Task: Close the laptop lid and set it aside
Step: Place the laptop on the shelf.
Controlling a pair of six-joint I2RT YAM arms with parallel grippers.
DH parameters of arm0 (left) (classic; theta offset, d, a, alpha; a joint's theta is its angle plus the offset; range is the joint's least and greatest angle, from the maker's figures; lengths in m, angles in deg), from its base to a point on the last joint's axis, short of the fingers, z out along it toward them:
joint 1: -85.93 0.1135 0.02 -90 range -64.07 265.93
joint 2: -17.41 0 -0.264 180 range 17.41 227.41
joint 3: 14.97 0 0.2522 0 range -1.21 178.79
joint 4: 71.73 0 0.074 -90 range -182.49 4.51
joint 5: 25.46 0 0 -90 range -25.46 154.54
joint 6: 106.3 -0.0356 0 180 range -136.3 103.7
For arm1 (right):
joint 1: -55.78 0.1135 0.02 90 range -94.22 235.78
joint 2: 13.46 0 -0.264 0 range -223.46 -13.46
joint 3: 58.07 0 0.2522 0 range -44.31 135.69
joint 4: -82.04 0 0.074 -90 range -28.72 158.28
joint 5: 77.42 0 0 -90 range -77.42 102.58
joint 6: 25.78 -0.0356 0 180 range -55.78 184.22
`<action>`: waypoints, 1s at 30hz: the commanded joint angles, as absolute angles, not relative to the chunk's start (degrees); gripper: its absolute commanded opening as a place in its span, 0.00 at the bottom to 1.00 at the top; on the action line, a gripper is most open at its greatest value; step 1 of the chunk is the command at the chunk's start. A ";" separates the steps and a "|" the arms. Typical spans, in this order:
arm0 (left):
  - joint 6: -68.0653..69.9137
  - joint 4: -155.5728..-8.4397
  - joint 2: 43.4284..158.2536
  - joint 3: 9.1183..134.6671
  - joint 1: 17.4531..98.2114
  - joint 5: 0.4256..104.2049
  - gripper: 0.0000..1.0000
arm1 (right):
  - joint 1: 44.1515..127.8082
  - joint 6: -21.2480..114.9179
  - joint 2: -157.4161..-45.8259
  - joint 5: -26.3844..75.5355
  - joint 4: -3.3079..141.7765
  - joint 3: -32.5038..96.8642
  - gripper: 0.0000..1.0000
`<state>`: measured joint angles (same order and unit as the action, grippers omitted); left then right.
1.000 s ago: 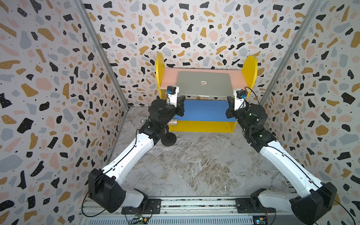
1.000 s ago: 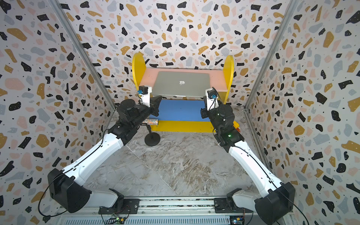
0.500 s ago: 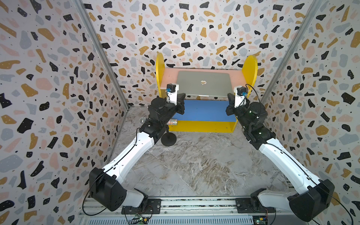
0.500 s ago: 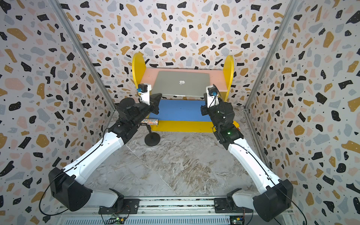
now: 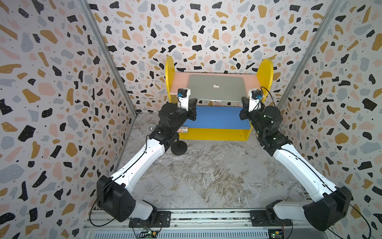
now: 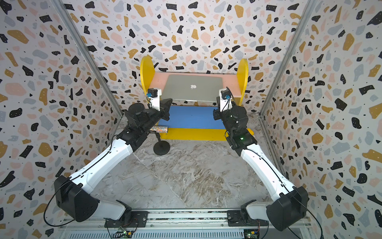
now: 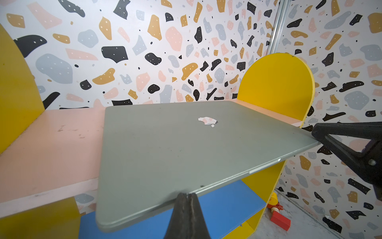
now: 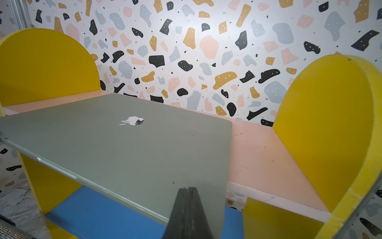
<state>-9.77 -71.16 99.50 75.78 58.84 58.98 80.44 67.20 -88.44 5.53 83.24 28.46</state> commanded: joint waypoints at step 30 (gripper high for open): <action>-11.17 -68.20 105.18 82.87 58.68 59.31 0.02 | 77.58 66.95 -94.34 6.31 84.46 35.53 0.00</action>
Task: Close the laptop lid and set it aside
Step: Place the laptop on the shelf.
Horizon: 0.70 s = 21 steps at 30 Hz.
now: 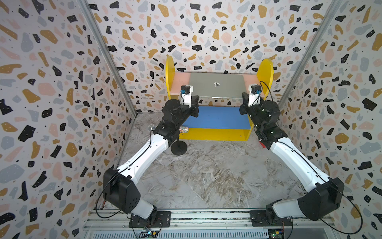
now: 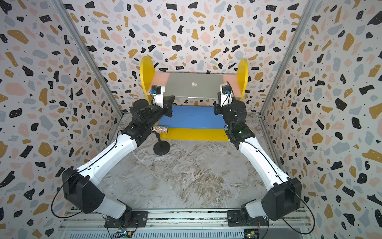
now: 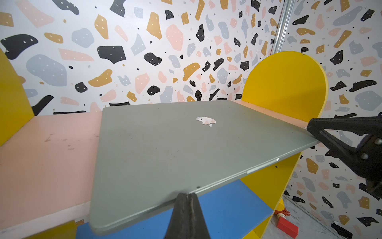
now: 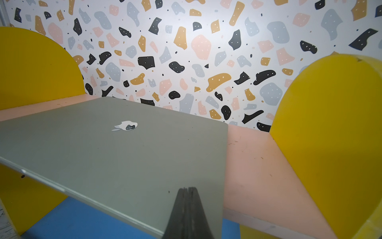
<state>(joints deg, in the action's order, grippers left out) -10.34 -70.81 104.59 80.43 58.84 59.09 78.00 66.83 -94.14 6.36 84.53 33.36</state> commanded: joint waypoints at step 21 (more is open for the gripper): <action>-10.35 -69.31 105.01 85.13 58.64 57.82 0.08 | 76.95 66.69 -94.75 7.89 83.73 36.82 0.00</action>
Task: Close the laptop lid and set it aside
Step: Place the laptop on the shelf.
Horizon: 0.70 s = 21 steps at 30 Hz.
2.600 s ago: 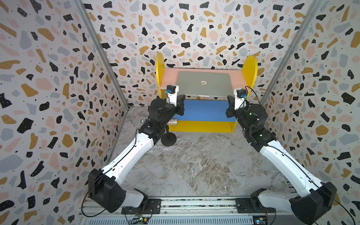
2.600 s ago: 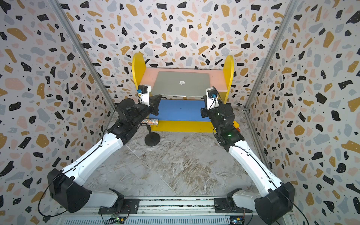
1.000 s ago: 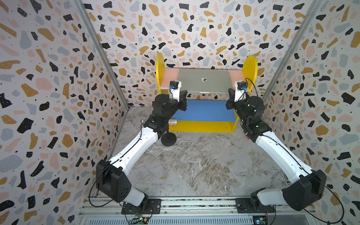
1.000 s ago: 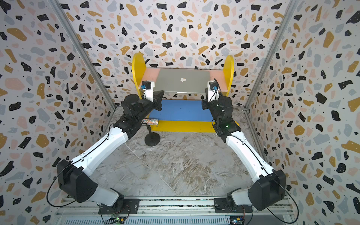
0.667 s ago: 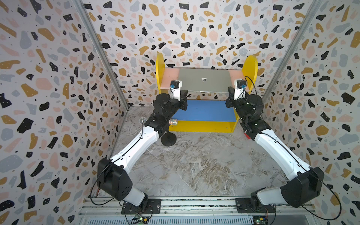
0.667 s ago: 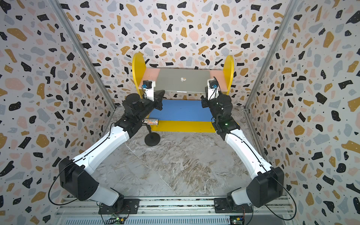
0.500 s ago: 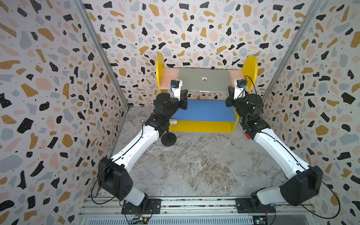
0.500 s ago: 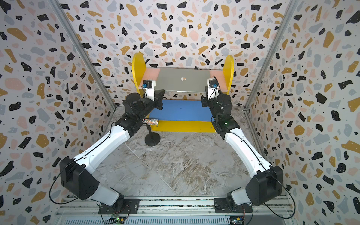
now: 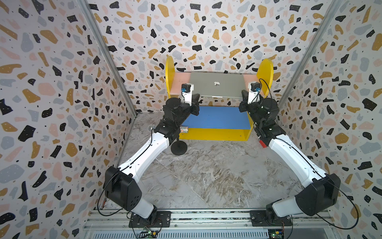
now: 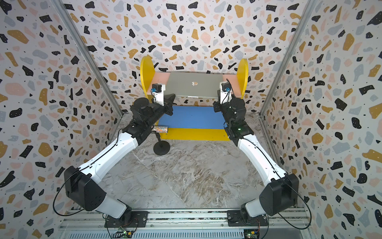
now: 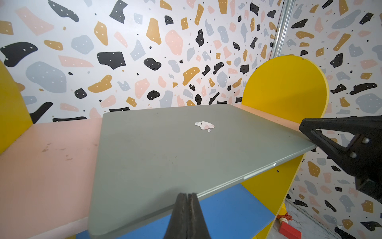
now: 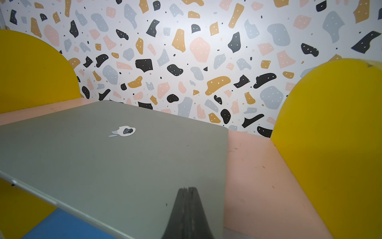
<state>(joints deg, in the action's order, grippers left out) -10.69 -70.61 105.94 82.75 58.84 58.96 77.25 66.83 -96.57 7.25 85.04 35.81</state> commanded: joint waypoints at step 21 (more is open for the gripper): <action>-9.69 -72.19 97.82 79.35 58.84 59.87 0.06 | 76.65 65.67 -86.03 12.25 80.07 28.60 0.00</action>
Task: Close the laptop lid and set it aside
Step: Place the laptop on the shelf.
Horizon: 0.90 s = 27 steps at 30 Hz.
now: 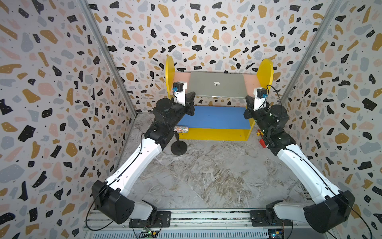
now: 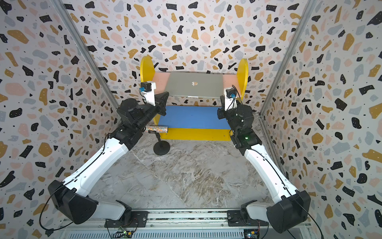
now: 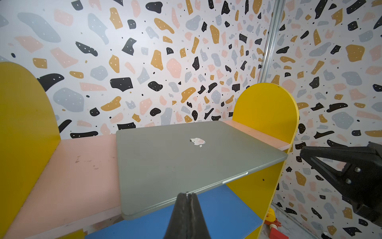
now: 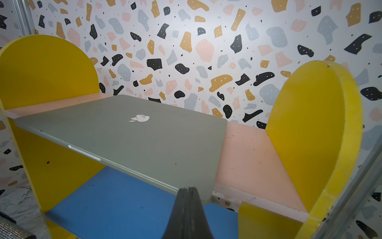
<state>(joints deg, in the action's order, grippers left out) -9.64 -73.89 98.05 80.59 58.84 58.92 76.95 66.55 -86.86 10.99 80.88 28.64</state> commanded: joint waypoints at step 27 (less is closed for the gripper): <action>-9.00 -71.18 98.61 77.99 60.14 59.79 0.11 | 76.08 65.25 -89.24 13.28 80.81 31.49 0.00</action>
<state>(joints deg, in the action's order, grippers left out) -9.44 -74.70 98.38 78.88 59.84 59.55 76.36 65.56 -90.69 13.02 79.42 29.36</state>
